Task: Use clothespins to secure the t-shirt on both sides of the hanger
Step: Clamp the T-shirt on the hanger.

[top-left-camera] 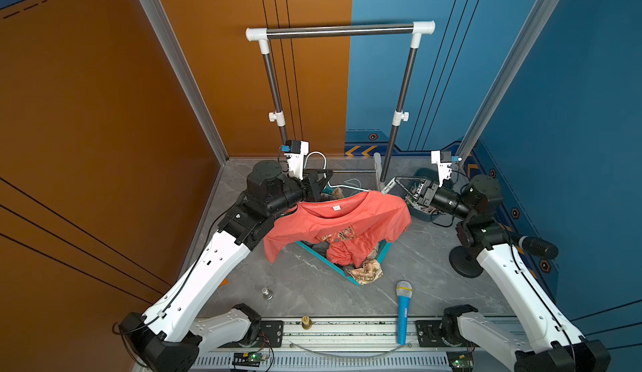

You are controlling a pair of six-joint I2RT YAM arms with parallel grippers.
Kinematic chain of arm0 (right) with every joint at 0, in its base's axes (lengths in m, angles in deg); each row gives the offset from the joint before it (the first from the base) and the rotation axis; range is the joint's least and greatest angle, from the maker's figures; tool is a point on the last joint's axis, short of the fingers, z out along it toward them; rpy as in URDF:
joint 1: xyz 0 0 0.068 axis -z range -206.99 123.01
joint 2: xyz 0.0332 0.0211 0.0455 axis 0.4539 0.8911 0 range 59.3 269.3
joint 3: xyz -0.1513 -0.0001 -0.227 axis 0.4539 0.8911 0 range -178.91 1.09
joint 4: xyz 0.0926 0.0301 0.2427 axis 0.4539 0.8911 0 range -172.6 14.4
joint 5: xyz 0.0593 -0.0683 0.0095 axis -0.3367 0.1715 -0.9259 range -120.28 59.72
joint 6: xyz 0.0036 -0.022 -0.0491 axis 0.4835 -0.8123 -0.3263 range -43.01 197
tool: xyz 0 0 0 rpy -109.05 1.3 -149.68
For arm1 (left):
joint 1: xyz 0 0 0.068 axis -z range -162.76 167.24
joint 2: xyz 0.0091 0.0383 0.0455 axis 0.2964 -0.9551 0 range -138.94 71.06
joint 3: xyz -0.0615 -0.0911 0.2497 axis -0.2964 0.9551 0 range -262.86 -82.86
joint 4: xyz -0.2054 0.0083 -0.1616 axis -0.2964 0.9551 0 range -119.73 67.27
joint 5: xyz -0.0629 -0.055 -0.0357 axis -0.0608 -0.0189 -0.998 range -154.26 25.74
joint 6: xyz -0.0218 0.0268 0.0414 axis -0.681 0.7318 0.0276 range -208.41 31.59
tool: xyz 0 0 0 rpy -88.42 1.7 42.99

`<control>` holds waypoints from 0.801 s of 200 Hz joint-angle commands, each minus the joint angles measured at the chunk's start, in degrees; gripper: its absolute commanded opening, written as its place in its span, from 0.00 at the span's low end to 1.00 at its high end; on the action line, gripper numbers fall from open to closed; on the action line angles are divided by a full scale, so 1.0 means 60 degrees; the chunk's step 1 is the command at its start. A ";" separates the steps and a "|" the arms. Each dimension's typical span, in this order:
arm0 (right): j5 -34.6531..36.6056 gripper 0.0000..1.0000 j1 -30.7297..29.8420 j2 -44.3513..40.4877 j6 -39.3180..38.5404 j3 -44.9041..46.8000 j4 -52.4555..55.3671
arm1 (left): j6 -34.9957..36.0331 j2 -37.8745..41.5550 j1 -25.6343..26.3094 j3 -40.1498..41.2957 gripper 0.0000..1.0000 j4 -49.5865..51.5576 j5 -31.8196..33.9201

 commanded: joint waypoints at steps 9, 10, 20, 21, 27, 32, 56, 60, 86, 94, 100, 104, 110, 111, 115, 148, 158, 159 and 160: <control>-0.0605 0.02 -0.0036 -0.0110 -0.0733 -0.0196 0.0629 | -0.0176 0.0017 -0.0138 -0.0286 0.04 -0.0579 -0.0288; -0.0614 0.02 -0.0034 -0.0111 -0.0737 -0.0192 0.0635 | -0.0176 0.0017 -0.0139 -0.0286 0.04 -0.0579 -0.0292; -0.0691 0.02 -0.0038 -0.0115 -0.0796 -0.0181 0.0668 | -0.0203 -0.0004 -0.0152 -0.0290 0.04 -0.0594 -0.0314; -0.0701 0.02 -0.0035 -0.0113 -0.0798 -0.0178 0.0669 | -0.0204 -0.0001 -0.0153 -0.0288 0.04 -0.0594 -0.0319; -0.0753 0.01 -0.0033 -0.0111 -0.0800 -0.0187 0.0655 | -0.0199 -0.0012 -0.0147 -0.0286 0.04 -0.0616 -0.0333; -0.0801 0.01 -0.0032 -0.0104 -0.0802 -0.0179 0.0644 | -0.0205 -0.0026 -0.0168 -0.0299 0.04 -0.0623 -0.0360; -0.1095 0.00 -0.0062 -0.0042 -0.0778 -0.0185 0.0415 | -0.0235 -0.0107 -0.0198 -0.0368 0.04 -0.0653 -0.0451; -0.1150 0.00 -0.0077 -0.0025 -0.0760 -0.0189 0.0372 | -0.0235 -0.0112 -0.0198 -0.0378 0.04 -0.0645 -0.0464; -0.1423 0.00 -0.0163 0.0084 -0.0760 -0.0218 0.0194 | -0.0213 -0.0216 -0.0249 -0.0461 0.04 -0.0623 -0.0579; -0.1490 0.00 -0.0181 0.0128 -0.0758 -0.0214 0.0148 | -0.0207 -0.0242 -0.0270 -0.0476 0.04 -0.0638 -0.0611; -0.1575 0.00 -0.0206 0.0176 -0.0756 -0.0240 0.0091 | -0.0205 -0.0264 -0.0297 -0.0494 0.04 -0.0649 -0.0657; -0.1620 0.00 -0.0222 0.0206 -0.0756 -0.0234 0.0070 | -0.0207 -0.0279 -0.0300 -0.0502 0.04 -0.0652 -0.0681; -0.1680 0.00 -0.0250 0.0245 -0.0763 -0.0258 0.0043 | -0.0206 -0.0304 -0.0328 -0.0518 0.04 -0.0653 -0.0740; -0.1693 0.00 -0.0251 0.0250 -0.0760 -0.0253 0.0034 | -0.0213 -0.0312 -0.0329 -0.0519 0.04 -0.0653 -0.0759; -0.1744 0.00 -0.0273 0.0287 -0.0761 -0.0248 -0.0007 | -0.0231 -0.0332 -0.0345 -0.0549 0.04 -0.0653 -0.0803; -0.2005 0.00 -0.0500 0.0525 -0.0783 -0.0363 -0.0208 | -0.0304 -0.0473 -0.0447 -0.0704 0.04 -0.0691 -0.1164; -0.2058 0.00 -0.0565 0.0563 -0.0837 -0.0376 -0.0197 | -0.0322 -0.0498 -0.0475 -0.0729 0.04 -0.0707 -0.1246; -0.2065 0.00 -0.0570 0.0563 -0.0848 -0.0385 -0.0196 | -0.0322 -0.0497 -0.0476 -0.0735 0.04 -0.0709 -0.1254; -0.2069 0.00 -0.0572 0.0570 -0.0861 -0.0389 -0.0196 | -0.0322 -0.0496 -0.0476 -0.0737 0.04 -0.0710 -0.1258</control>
